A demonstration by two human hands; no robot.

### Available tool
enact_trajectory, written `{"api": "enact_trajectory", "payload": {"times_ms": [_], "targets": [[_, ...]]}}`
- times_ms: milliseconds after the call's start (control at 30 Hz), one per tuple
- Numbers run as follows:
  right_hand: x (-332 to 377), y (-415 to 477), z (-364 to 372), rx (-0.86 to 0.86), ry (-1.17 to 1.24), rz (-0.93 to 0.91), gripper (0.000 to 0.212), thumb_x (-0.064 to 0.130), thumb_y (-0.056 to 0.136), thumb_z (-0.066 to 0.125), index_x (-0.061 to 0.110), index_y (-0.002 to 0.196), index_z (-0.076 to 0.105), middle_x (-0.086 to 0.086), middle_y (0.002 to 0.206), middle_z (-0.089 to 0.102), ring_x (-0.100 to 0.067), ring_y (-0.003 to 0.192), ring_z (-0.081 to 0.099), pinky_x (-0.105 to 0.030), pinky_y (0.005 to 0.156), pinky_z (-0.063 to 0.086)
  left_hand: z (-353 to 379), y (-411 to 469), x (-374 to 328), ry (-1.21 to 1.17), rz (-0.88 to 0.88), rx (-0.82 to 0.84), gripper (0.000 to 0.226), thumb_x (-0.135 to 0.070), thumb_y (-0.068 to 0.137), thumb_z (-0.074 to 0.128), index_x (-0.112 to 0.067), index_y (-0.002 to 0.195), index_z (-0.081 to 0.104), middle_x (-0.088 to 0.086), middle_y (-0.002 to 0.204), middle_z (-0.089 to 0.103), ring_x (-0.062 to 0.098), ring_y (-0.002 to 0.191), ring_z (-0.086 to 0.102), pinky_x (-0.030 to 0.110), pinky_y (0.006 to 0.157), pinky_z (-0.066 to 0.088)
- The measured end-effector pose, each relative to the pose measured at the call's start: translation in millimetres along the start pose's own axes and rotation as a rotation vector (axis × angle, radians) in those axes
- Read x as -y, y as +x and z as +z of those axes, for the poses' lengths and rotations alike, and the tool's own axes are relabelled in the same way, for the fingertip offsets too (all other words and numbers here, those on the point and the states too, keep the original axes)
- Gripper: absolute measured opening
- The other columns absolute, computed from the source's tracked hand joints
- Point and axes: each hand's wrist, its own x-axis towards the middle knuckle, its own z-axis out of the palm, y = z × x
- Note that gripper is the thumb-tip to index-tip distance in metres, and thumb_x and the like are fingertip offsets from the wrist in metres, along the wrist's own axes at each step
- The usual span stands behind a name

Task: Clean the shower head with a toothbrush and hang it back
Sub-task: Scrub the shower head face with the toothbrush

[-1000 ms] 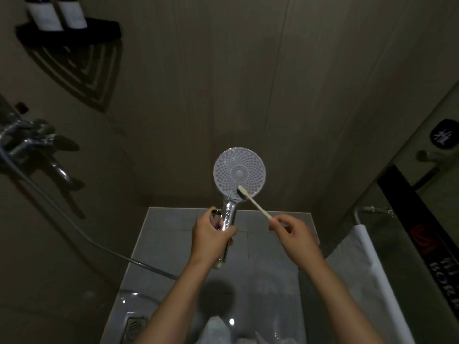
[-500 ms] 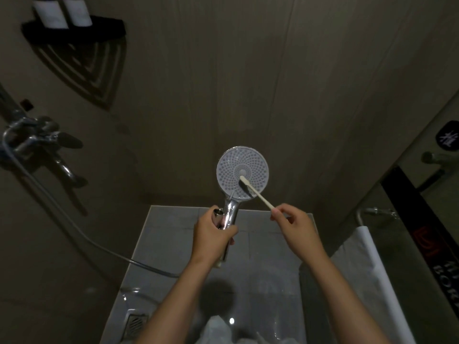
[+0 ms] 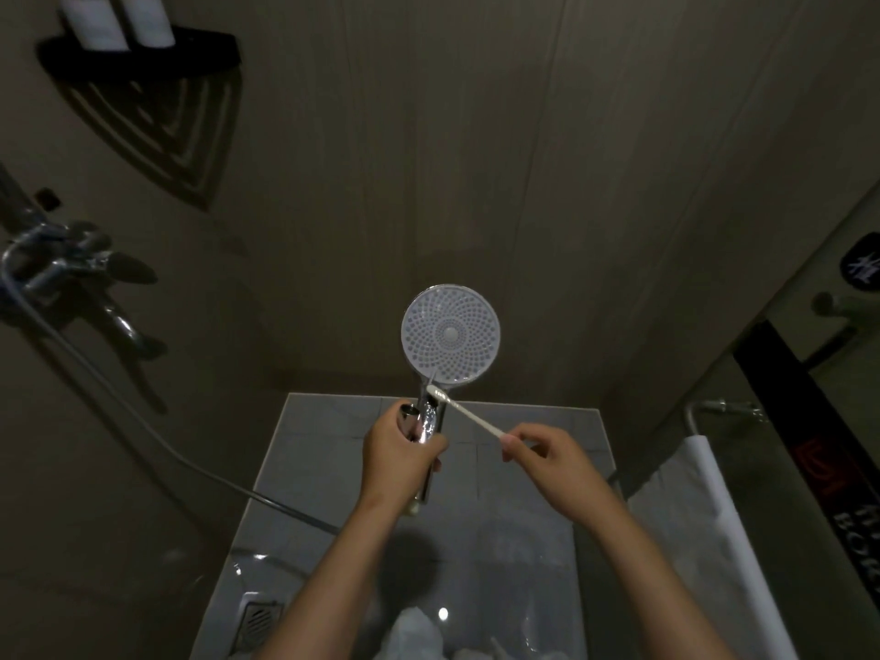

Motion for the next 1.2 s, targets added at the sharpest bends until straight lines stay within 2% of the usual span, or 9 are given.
{"api": "enact_trajectory", "payload": {"times_ms": [200,300,400,500,633,767,833,1000,1200], "targets": [[11.1,12.1,-1.1,-0.197,-0.015,0.007,0.027,0.025,0.095,0.051,0.012,0.072,0.054,0.001,0.058,0.047,-0.008,0.052,0.039,-0.027,0.052,0.030,0.8,-0.5,-1.5,0.039,0.034,0.009,0.026,0.000,0.071,0.072,-0.019,0.073,0.055,0.005,0.064,0.061,0.017,0.052,0.062,0.018,0.046,0.046],[9.8,13.0,9.6,-0.182,-0.064,0.043,0.025,0.028,0.094,0.051,0.018,0.072,0.055,0.003,0.058,0.049,-0.010,0.053,0.042,-0.028,0.053,0.033,1.4,-2.1,-3.5,0.065,0.065,0.019,0.029,0.000,0.071,0.071,-0.023,0.069,0.053,0.007,0.064,0.062,0.019,0.053,0.062,0.017,0.045,0.046],[5.6,11.8,20.1,-0.167,-0.091,0.054,0.024,0.032,0.094,0.051,0.017,0.076,0.058,-0.005,0.068,0.061,-0.018,0.061,0.054,-0.032,0.059,0.041,1.7,-1.3,-4.3,0.086,0.087,0.019,0.028,0.001,0.071,0.070,-0.021,0.069,0.053,0.010,0.066,0.062,0.021,0.056,0.062,0.016,0.044,0.045],[5.8,12.4,19.6,-0.139,-0.116,0.060,0.027,0.035,0.094,0.050,0.017,0.075,0.058,-0.008,0.073,0.065,-0.017,0.060,0.054,-0.030,0.059,0.040,0.5,-1.4,-3.4,0.091,0.098,0.021,0.029,0.002,0.071,0.069,-0.022,0.069,0.053,0.009,0.066,0.062,0.022,0.057,0.062,0.014,0.043,0.043],[7.8,11.8,20.3,-0.070,-0.116,0.050,0.028,0.034,0.094,0.051,0.022,0.069,0.055,0.001,0.064,0.056,-0.010,0.056,0.046,-0.028,0.057,0.036,0.2,-0.2,-1.7,0.079,0.085,0.017,0.029,0.000,0.071,0.070,-0.025,0.070,0.054,0.004,0.063,0.060,0.018,0.055,0.061,0.015,0.044,0.044],[10.1,11.7,15.6,-0.068,-0.062,0.050,0.026,0.028,0.094,0.053,0.013,0.074,0.061,-0.008,0.073,0.063,-0.011,0.060,0.050,-0.027,0.058,0.037,0.4,0.4,0.0,0.054,0.068,0.018,0.029,0.000,0.070,0.070,-0.025,0.072,0.055,0.002,0.063,0.060,0.014,0.052,0.060,0.020,0.047,0.048],[12.9,10.8,12.1,-0.047,-0.055,0.039,0.026,0.028,0.093,0.053,0.013,0.073,0.061,-0.006,0.071,0.062,-0.009,0.059,0.048,-0.026,0.057,0.036,0.1,0.6,0.8,0.040,0.053,0.018,0.027,0.000,0.070,0.070,-0.024,0.074,0.057,0.002,0.065,0.061,0.014,0.053,0.061,0.020,0.047,0.048],[13.2,11.3,10.4,-0.222,-0.019,0.006,0.029,0.029,0.094,0.052,0.021,0.066,0.051,0.008,0.050,0.046,-0.005,0.050,0.038,-0.029,0.053,0.032,-0.9,3.6,1.5,0.029,0.053,-0.011,0.021,0.000,0.069,0.071,-0.014,0.073,0.056,0.005,0.061,0.060,0.016,0.050,0.060,0.022,0.045,0.046],[16.1,14.5,19.7,-0.244,-0.102,0.049,0.031,0.034,0.095,0.048,0.025,0.065,0.047,0.004,0.052,0.044,-0.011,0.051,0.041,-0.031,0.053,0.034,2.9,2.3,-1.5,0.036,0.078,0.031,0.018,0.001,0.070,0.071,-0.008,0.077,0.057,0.009,0.064,0.060,0.019,0.053,0.060,0.023,0.047,0.049]]}}
